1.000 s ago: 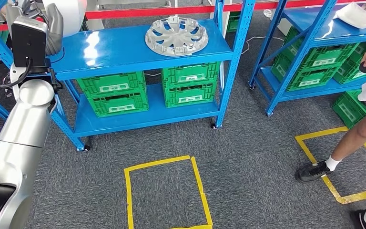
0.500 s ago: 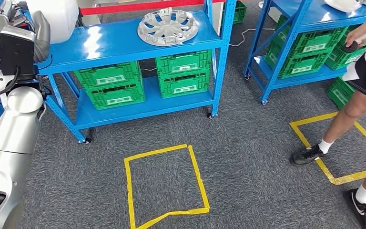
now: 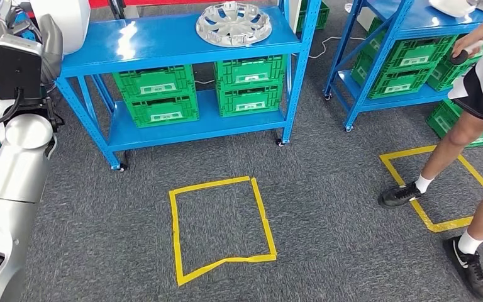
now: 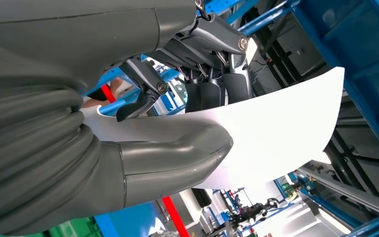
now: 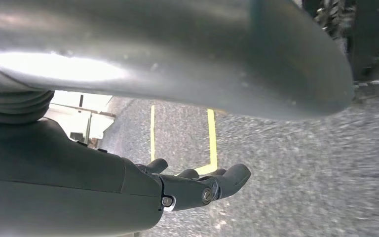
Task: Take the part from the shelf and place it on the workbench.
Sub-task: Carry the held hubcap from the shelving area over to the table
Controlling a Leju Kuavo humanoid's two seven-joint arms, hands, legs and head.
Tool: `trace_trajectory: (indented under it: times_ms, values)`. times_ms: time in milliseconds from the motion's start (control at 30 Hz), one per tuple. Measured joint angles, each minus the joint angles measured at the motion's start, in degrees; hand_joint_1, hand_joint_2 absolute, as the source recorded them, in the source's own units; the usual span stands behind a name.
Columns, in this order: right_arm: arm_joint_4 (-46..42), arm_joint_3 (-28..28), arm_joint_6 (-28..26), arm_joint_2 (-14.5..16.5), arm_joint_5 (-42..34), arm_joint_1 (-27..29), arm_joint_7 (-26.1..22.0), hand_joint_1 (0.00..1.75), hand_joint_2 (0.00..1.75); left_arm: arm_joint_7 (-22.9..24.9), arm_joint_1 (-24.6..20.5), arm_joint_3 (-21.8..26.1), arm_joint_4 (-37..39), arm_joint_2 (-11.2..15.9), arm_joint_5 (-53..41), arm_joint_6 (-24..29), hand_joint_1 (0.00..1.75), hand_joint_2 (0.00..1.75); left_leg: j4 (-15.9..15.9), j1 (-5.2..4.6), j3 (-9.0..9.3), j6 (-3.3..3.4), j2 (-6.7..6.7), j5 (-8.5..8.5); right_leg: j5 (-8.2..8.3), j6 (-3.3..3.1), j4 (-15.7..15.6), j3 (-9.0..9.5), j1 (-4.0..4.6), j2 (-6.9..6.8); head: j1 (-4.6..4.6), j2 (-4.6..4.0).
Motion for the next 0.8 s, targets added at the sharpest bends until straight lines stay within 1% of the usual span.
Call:
trace_trajectory:
  times_ms: [33,67,100,133,167,200,233,267,300,333,367,400,433,467,533,567,600,633,667,700,733,767,800]
  values:
    - [0.00,-0.03,0.01,0.01,0.01,-0.02,0.06,0.00,0.00,-0.02,0.02,-0.04,0.05,-0.03,-0.06,0.02,1.75,1.75,0.08,-0.05,-0.94,0.09,0.00,0.72,-2.31,0.15,4.09,-0.78,-0.01,0.00,0.05,0.00]
    - [0.00,-0.07,0.03,0.01,0.01,-0.04,0.09,0.00,0.00,-0.03,0.05,-0.11,0.14,-0.07,-0.11,0.03,1.75,1.75,0.18,-0.11,-1.88,0.11,-0.01,1.41,-3.14,0.21,7.41,-1.10,-0.01,0.00,0.07,0.00]
    - [0.00,-0.12,0.05,0.01,0.02,-0.08,0.09,0.00,0.00,-0.04,0.10,-0.19,0.26,-0.12,-0.15,0.03,1.75,1.75,0.33,-0.16,-2.85,0.07,-0.02,2.09,-2.61,0.17,9.15,-0.64,0.00,0.01,0.09,0.00]
    - [0.00,-0.17,0.12,0.01,0.02,-0.14,0.10,0.00,0.00,-0.06,0.13,-0.25,0.37,-0.16,-0.19,0.03,1.75,1.75,0.49,-0.19,-3.82,-0.03,-0.04,2.75,-1.26,0.03,8.95,0.73,0.02,0.02,0.11,0.00]
    - [0.00,-0.21,0.20,0.01,0.02,-0.21,0.10,0.00,0.00,-0.08,0.14,-0.27,0.44,-0.20,-0.22,0.03,1.75,1.75,0.68,-0.22,-4.69,-0.18,-0.06,3.35,0.13,-0.19,6.62,3.14,0.06,0.03,0.13,0.00]
    - [0.00,-0.25,0.27,0.01,0.02,-0.28,0.12,0.00,0.00,-0.10,0.12,-0.27,0.45,-0.22,-0.30,0.03,1.75,1.75,0.88,-0.27,-5.42,-0.39,-0.06,3.85,0.51,-0.50,2.66,6.47,0.16,0.05,0.13,0.00]
    - [0.00,-0.27,0.32,0.00,0.02,-0.34,0.16,0.00,0.00,-0.14,0.08,-0.27,0.45,-0.22,-0.39,0.03,1.75,1.75,1.07,-0.34,-5.94,-0.64,-0.03,4.29,-0.11,-0.86,-1.90,9.80,0.31,0.08,0.11,0.00]
    - [0.00,-0.28,0.33,-0.01,0.02,-0.38,0.19,0.00,0.00,-0.19,0.04,-0.27,0.44,-0.23,-0.49,0.03,1.75,1.75,1.14,-0.39,-6.26,-0.94,0.03,4.75,-0.99,-1.20,-5.50,12.25,0.47,0.12,0.10,0.00]
    - [0.00,-0.29,0.32,-0.01,0.02,-0.40,0.22,0.00,0.00,-0.22,0.00,-0.29,0.46,-0.27,-0.60,0.03,1.75,1.75,1.12,-0.40,-6.46,-1.25,0.11,5.23,-1.85,-1.51,-7.87,13.67,0.62,0.15,0.12,0.00]
    - [0.00,-0.31,0.32,-0.01,0.02,-0.39,0.25,0.00,0.00,-0.26,-0.01,-0.33,0.49,-0.31,-0.68,0.01,1.75,1.75,1.01,-0.37,-6.59,-1.59,0.17,5.75,-2.01,-1.83,-8.83,13.90,0.72,0.16,0.12,0.00]
    - [0.00,-0.32,0.35,0.01,0.02,-0.36,0.25,0.00,0.00,-0.29,0.05,-0.37,0.53,-0.34,-0.75,-0.03,1.75,1.75,0.96,-0.32,-6.76,-1.93,0.11,6.05,-1.51,-2.21,-8.89,13.52,0.66,0.10,0.16,0.00]
    - [0.00,-0.34,0.39,0.02,0.03,-0.35,0.25,0.00,0.00,-0.30,0.12,-0.42,0.58,-0.37,-0.80,-0.07,1.75,1.75,1.25,-0.29,-7.07,-2.29,0.00,5.66,-0.99,-2.59,-9.02,13.14,0.58,0.01,0.16,0.00]
    - [0.00,-0.37,0.44,0.03,0.03,-0.34,0.26,0.00,0.00,-0.32,0.19,-0.45,0.65,-0.35,-0.84,-0.16,1.75,1.75,2.41,-0.29,-7.58,-2.62,-0.14,4.19,-0.35,-3.00,-9.13,12.63,0.49,-0.09,0.04,0.00]
    - [0.00,-0.38,0.48,0.03,0.05,-0.33,0.26,0.00,0.00,-0.33,0.25,-0.46,0.72,-0.32,-0.87,-0.23,1.75,1.75,4.68,-0.28,-8.32,-2.91,-0.25,1.80,0.31,-3.30,-9.21,12.00,0.39,-0.18,-0.07,0.00]
    - [0.00,-0.41,0.51,0.01,0.12,-0.33,0.26,0.00,0.00,-0.37,0.34,-0.51,0.81,-0.31,-0.95,-0.38,1.75,1.75,12.07,-0.25,-10.15,-3.33,-0.27,-3.77,1.56,-3.58,-9.00,10.33,0.43,-0.22,-0.28,0.00]
    - [0.00,-0.42,0.52,0.01,0.15,-0.33,0.27,0.00,0.00,-0.37,0.45,-0.52,0.84,-0.31,-0.97,-0.41,1.75,1.75,15.47,-0.22,-10.64,-3.45,-0.27,-5.25,2.16,-3.61,-8.84,9.42,0.45,-0.22,-0.28,0.00]
    - [0.00,-0.42,0.53,0.01,0.17,-0.32,0.27,0.00,0.00,-0.37,0.57,-0.54,0.86,-0.31,-0.98,-0.43,1.75,1.75,17.41,-0.21,-10.40,-3.50,-0.27,-5.39,2.75,-3.59,-8.65,8.50,0.46,-0.23,-0.28,0.00]
    - [0.00,-0.42,0.54,0.01,0.17,-0.32,0.27,0.00,0.00,-0.37,0.66,-0.55,0.88,-0.31,-0.99,-0.43,1.75,1.75,17.24,-0.19,-9.19,-3.47,-0.26,-4.34,3.28,-3.54,-8.46,7.64,0.46,-0.24,-0.28,0.00]
    - [0.00,-0.42,0.54,0.01,0.17,-0.32,0.27,0.00,0.00,-0.37,0.70,-0.55,0.89,-0.31,-0.99,-0.43,1.75,1.75,14.99,-0.18,-6.98,-3.36,-0.26,-2.70,3.78,-3.43,-8.27,6.86,0.45,-0.24,-0.28,0.00]
    - [0.00,-0.42,0.55,0.01,0.17,-0.33,0.27,0.00,0.00,-0.38,0.71,-0.56,0.84,-0.31,-0.99,-0.44,1.75,1.75,11.21,-0.18,-4.17,-3.18,-0.27,-1.65,4.25,-3.28,-8.08,6.20,0.45,-0.24,-0.28,0.00]
    - [0.00,-0.42,0.55,0.01,0.17,-0.34,0.27,0.00,0.00,-0.39,0.70,-0.56,0.76,-0.32,-0.99,-0.44,1.75,1.75,6.96,-0.27,-1.21,-2.98,-0.30,-1.46,4.68,-3.07,-7.92,5.68,0.50,-0.23,-0.27,0.00]
    - [0.00,-0.42,0.56,0.01,0.17,-0.34,0.26,0.00,0.00,-0.41,0.69,-0.57,0.65,-0.32,-0.99,-0.45,1.75,1.75,3.43,-0.40,1.05,-2.69,-0.35,-1.83,5.19,-2.81,-7.86,5.31,0.54,-0.23,-0.27,0.00]
    - [0.00,-0.42,0.58,0.01,0.17,-0.34,0.25,0.00,0.00,-0.43,0.67,-0.57,0.55,-0.33,-0.99,-0.45,1.75,1.75,1.18,-0.55,2.32,-2.42,-0.41,-2.49,5.70,-2.54,-7.90,5.07,0.55,-0.23,-0.27,0.00]
